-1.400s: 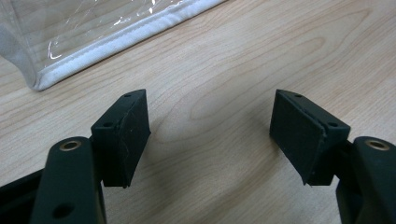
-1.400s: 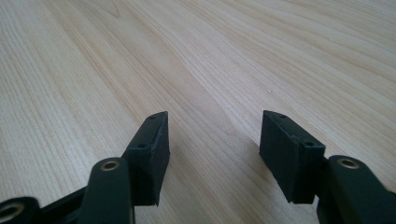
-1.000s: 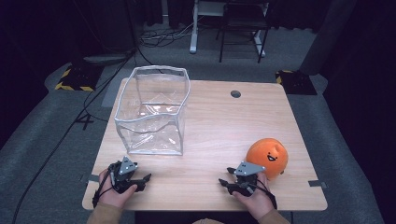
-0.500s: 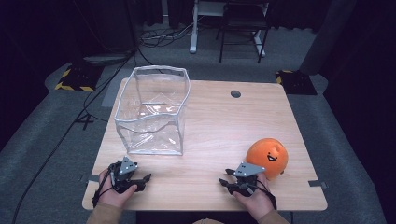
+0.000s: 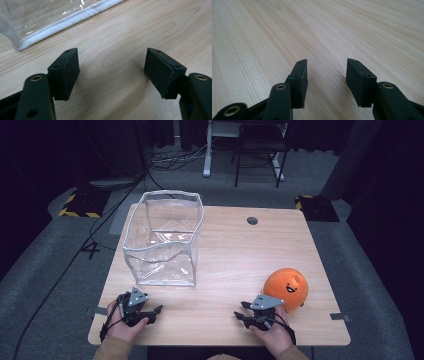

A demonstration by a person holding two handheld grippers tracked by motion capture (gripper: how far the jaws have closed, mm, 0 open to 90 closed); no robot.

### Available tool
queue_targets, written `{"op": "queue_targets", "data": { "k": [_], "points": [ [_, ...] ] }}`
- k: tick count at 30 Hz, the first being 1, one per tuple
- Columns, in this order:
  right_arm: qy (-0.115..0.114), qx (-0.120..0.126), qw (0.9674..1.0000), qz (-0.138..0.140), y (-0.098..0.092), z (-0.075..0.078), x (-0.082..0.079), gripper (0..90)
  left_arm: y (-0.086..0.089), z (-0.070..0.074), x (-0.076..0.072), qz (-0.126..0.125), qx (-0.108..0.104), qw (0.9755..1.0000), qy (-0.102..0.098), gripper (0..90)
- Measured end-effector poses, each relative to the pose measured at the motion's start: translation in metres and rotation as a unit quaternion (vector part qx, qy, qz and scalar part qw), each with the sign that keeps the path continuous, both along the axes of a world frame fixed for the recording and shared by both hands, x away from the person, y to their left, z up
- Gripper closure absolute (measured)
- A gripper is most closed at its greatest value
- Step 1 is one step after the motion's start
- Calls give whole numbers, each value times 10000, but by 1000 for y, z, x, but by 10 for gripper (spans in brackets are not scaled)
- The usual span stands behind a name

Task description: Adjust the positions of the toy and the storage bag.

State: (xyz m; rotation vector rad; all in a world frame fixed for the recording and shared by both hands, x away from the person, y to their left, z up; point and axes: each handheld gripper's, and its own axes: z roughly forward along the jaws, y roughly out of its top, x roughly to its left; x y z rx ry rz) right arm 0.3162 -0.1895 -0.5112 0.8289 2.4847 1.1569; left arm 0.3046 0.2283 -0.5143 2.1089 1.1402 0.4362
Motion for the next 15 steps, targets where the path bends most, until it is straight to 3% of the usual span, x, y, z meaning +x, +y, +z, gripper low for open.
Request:
{"op": "queue_targets", "data": {
  "k": [8,9,15],
  "points": [
    [126,-40,9999,-51,1,2,1,518,-1,2,-1,-20,81,10000,12,350],
    [297,-54,9995,-81,2,6,2,525,-1,3,-3,-13,141,9999,-8,360],
    [359,20,9993,-42,4,18,8,533,5,8,-11,89,89,9999,-114,380]
  ]
}}
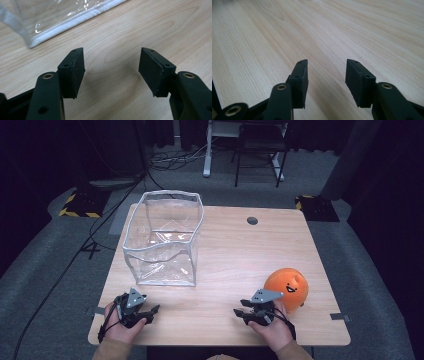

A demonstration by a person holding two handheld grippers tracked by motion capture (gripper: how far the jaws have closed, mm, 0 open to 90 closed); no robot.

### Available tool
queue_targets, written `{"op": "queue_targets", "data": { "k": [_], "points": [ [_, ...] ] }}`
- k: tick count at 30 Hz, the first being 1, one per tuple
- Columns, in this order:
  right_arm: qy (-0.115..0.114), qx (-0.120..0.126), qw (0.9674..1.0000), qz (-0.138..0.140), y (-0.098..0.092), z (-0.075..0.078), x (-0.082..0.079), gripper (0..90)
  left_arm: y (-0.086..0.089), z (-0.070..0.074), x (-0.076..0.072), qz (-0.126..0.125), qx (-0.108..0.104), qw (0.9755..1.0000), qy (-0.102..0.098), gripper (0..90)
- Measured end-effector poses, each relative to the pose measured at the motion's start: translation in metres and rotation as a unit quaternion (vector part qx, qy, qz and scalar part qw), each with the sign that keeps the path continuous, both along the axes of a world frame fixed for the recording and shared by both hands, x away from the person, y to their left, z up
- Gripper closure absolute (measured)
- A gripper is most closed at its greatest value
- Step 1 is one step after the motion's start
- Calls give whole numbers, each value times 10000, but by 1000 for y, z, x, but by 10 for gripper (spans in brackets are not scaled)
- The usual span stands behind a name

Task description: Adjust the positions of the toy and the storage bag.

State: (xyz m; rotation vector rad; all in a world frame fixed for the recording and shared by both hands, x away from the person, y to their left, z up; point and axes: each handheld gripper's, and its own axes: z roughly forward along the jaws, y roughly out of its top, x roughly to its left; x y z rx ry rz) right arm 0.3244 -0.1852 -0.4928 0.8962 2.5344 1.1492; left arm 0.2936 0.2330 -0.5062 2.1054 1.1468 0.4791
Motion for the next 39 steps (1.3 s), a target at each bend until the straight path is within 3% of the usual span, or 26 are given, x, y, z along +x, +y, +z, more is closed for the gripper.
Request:
{"op": "queue_targets", "data": {
  "k": [8,14,23,27,33,39],
  "points": [
    [-31,-122,9995,287,11,31,16,529,12,4,-21,95,-186,9998,-77,377],
    [-60,-164,9990,418,20,45,30,558,19,5,-29,175,-315,9993,-96,367],
    [-191,-125,9981,572,42,66,52,595,25,4,-26,288,-442,9985,-165,369],
    [-279,-137,9970,703,62,77,62,607,25,4,-23,273,-431,9986,-164,371],
    [-383,-153,9951,894,92,83,74,608,25,4,-21,253,-431,9986,-174,372],
    [-375,-200,9943,982,110,82,84,624,29,3,-24,312,-438,9984,-190,373]
  ]
}}
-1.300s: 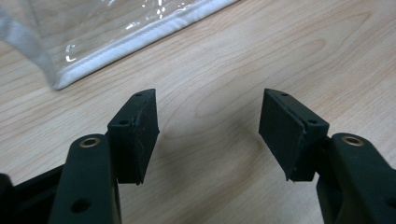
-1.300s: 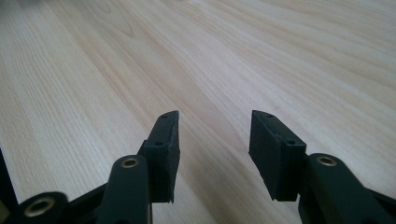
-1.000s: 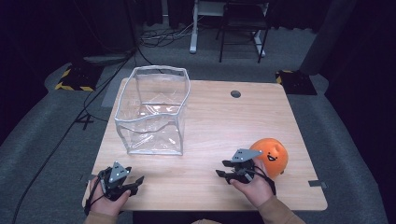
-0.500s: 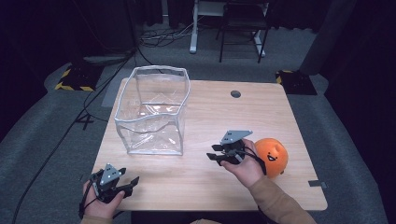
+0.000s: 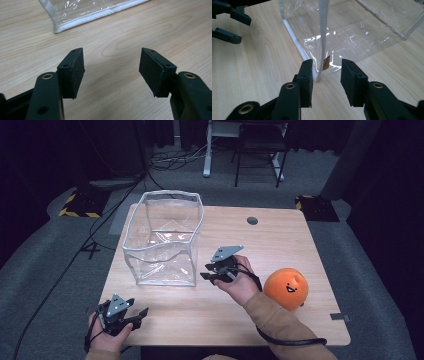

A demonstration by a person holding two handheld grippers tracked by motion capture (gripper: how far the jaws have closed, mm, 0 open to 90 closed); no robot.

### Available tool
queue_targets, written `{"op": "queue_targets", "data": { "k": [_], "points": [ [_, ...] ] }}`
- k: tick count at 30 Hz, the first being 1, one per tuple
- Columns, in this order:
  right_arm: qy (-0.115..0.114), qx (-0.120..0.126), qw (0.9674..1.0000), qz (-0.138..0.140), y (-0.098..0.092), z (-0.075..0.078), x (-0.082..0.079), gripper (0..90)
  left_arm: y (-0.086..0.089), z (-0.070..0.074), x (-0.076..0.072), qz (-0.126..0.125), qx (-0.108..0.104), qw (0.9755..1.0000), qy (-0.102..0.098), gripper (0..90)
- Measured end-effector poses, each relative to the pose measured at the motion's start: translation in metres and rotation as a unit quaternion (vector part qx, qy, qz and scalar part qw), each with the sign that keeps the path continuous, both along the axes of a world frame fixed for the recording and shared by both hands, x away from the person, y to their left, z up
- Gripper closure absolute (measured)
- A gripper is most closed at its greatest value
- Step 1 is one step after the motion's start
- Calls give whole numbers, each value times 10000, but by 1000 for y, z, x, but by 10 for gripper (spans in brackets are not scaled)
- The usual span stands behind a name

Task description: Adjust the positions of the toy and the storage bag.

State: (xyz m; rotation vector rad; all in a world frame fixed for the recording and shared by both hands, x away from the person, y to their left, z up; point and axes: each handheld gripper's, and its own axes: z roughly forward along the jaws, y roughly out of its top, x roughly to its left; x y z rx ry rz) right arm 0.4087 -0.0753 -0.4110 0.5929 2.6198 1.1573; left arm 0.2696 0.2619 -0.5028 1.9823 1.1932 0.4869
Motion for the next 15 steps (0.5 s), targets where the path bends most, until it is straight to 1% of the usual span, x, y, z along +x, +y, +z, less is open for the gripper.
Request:
{"op": "queue_targets", "data": {
  "k": [4,7,8,9,13,14,15],
  "points": [
    [25,-26,10000,28,13,-3,9,650,2,0,-2,66,-16,10000,-11,374],
    [72,-39,9999,69,18,-5,11,671,2,0,-3,62,3,10000,-23,375],
    [95,-34,9999,113,23,-8,13,724,2,0,-3,59,7,10000,-36,375],
    [95,-34,9999,113,23,-8,13,724,2,0,-3,59,7,10000,-36,375],
    [119,-40,9999,98,28,-14,15,796,1,0,-2,50,4,10000,-42,375],
    [109,-40,9999,73,28,-15,16,833,1,0,-2,47,1,10000,-44,376],
    [109,-40,9999,73,28,-15,16,833,1,0,-2,46,4,10000,-41,376]
  ]
}}
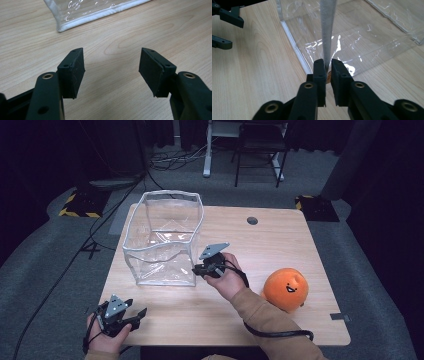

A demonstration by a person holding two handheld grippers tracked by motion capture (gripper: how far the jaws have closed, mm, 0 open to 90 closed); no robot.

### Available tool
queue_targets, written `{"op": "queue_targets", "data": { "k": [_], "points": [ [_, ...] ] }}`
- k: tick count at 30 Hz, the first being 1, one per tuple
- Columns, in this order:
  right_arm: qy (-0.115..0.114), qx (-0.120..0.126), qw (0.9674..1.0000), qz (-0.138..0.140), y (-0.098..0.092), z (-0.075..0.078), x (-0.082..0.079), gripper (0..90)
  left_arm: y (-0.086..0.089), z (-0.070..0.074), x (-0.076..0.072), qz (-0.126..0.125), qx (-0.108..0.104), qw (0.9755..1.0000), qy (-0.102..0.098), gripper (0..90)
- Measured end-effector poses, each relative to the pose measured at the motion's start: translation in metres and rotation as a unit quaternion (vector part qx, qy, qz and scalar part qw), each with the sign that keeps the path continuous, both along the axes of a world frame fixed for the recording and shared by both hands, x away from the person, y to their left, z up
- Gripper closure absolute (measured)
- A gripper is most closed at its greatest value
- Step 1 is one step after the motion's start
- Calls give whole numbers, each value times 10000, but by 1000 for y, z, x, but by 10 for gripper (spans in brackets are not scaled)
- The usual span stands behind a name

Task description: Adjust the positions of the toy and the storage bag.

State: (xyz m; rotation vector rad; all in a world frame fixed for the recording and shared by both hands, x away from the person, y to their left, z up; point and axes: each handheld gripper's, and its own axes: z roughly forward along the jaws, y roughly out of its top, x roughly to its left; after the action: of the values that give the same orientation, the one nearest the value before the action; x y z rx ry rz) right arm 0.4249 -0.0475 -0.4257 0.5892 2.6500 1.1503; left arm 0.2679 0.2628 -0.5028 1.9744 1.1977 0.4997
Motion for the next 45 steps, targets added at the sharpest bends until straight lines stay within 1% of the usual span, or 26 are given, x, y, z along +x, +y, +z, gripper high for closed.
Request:
{"op": "queue_targets", "data": {
  "k": [3,9,15,17,20,22,23,24,25,26,27,28,30,31,32,33,34,35,36,37,39,41,42,43,44,45],
  "points": [
    [-28,-2,10000,10,-1,0,1,877,0,0,1,11,13,10000,-23,376],
    [-57,-84,9999,-37,-6,1,-6,881,1,2,4,110,-22,9999,-128,381],
    [35,-143,9999,-87,-29,4,-23,881,-3,3,9,146,-1,9998,-154,388],
    [39,-155,9998,-90,-32,4,-26,881,-5,4,12,116,24,9998,-176,389],
    [58,-137,9998,-124,-44,4,-38,881,-11,5,15,17,32,9999,-163,390],
    [60,-75,9998,-181,-55,3,-48,881,-17,6,18,-89,102,9997,-183,400],
    [60,-75,9998,-181,-55,3,-48,881,-17,6,18,-89,102,9997,-183,406],
    [99,-41,9997,-214,-63,2,-56,881,-22,7,19,-177,121,9996,-191,422],
    [99,-41,9997,-214,-63,2,-56,881,-22,7,19,-177,121,9996,-191,433],
    [104,-39,9997,-240,-68,2,-59,881,-25,9,20,-255,154,9993,-220,433],
    [117,-45,9996,-256,-73,3,-64,881,-28,10,20,-359,162,9990,-225,451],
    [131,-52,9995,-276,-78,3,-69,881,-30,11,20,-424,152,9987,-238,491],
    [142,-68,9994,-307,-87,3,-76,881,-37,13,20,-694,130,9972,-235,522],
    [138,-80,9993,-326,-90,4,-79,881,-41,14,19,-900,118,9956,-217,562],
    [152,-79,9993,-344,-95,4,-83,881,-44,15,19,-1016,104,9945,-215,619],
    [173,-75,9992,-364,-102,4,-90,881,-47,16,18,-1159,78,9930,-192,696],
    [186,-68,9991,-380,-105,4,-93,881,-54,17,16,-1364,11,9906,-141,727],
    [186,-68,9991,-380,-105,4,-93,881,-54,17,16,-1364,11,9906,-141,765],
    [207,-60,9990,-399,-110,4,-97,881,-58,18,15,-1485,12,9888,-132,765],
    [230,-54,9988,-431,-118,4,-104,881,-62,19,13,-1580,15,9874,-103,818],
    [227,-71,9986,-466,-122,4,-107,881,-71,22,10,-1804,159,9834,-76,829],
    [234,-94,9983,-531,-130,5,-114,881,-78,23,7,-1955,180,9805,-31,847],
    [247,-97,9981,-551,-134,5,-117,881,-80,23,6,-1999,187,9796,-22,853],
    [262,-108,9980,-571,-137,5,-119,881,-84,23,4,-2090,183,9777,-2,857],
    [282,-116,9977,-600,-141,6,-123,881,-86,24,3,-2130,192,9769,14,857],
    [289,-117,9977,-610,-143,6,-125,881,-89,24,1,-2215,195,9750,24,859]
  ]
}}
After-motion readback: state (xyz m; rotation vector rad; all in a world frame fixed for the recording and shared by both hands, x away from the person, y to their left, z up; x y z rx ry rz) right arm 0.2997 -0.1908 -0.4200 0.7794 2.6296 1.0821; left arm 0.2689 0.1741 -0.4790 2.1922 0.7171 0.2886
